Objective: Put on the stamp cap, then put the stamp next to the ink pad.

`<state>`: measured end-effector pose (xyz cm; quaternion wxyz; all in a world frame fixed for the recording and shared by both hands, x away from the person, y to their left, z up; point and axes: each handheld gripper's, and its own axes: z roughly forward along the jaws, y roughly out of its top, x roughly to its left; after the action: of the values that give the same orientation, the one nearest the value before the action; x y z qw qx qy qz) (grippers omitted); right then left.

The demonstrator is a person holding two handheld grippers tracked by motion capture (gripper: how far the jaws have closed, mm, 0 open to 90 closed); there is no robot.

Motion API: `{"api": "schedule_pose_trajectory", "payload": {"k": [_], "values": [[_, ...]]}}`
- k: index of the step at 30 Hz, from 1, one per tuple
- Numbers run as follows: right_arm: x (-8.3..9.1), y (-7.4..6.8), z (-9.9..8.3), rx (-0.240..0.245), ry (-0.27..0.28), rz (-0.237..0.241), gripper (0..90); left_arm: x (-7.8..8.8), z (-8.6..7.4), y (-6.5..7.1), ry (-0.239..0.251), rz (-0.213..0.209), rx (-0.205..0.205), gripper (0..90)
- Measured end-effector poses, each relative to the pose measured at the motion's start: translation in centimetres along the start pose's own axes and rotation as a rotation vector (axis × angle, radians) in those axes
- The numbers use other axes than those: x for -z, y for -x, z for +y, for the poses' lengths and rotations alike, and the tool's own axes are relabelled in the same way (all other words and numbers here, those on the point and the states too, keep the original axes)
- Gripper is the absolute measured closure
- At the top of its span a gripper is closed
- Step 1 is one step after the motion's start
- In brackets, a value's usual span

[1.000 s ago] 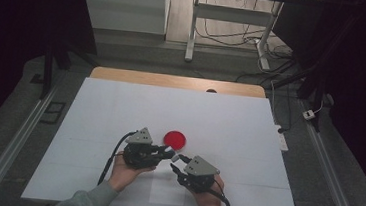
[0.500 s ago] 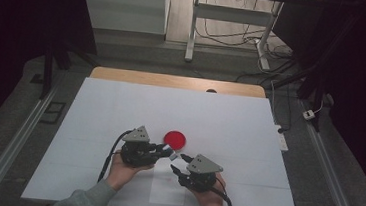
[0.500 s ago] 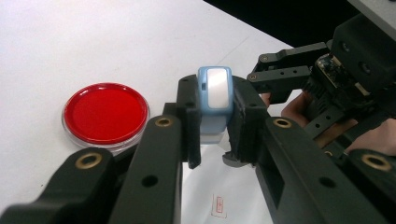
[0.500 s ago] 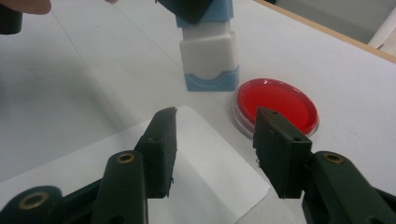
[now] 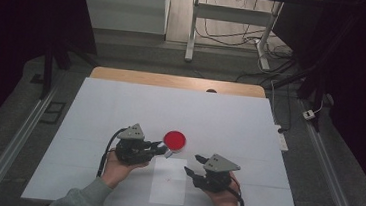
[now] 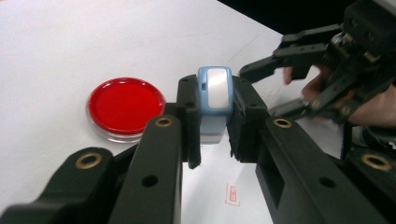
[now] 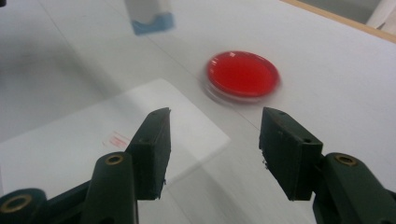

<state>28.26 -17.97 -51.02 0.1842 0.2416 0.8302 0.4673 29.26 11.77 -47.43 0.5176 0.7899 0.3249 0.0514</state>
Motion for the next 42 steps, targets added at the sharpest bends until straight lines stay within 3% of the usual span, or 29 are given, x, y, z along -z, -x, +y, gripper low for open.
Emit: {"api": "schedule_pose_trajectory", "payload": {"k": [8,15,31,42], "values": [[3.6,2.8,-1.7,-0.043,0.003,-0.032,42.6,0.8,0.0,-0.5,0.003,0.024,0.004,76.1],[5.8,4.0,-2.6,-0.057,0.008,-0.059,42.4,1.5,0.1,-0.9,0.004,0.042,-0.003,76.1],[6.7,4.7,-3.1,-0.068,0.014,-0.067,42.3,1.7,-0.1,-2.1,-0.010,0.084,0.005,76.1],[6.6,4.9,-3.2,-0.072,0.007,-0.070,42.3,0.6,-0.5,-3.3,-0.059,0.132,0.010,76.0]]}}
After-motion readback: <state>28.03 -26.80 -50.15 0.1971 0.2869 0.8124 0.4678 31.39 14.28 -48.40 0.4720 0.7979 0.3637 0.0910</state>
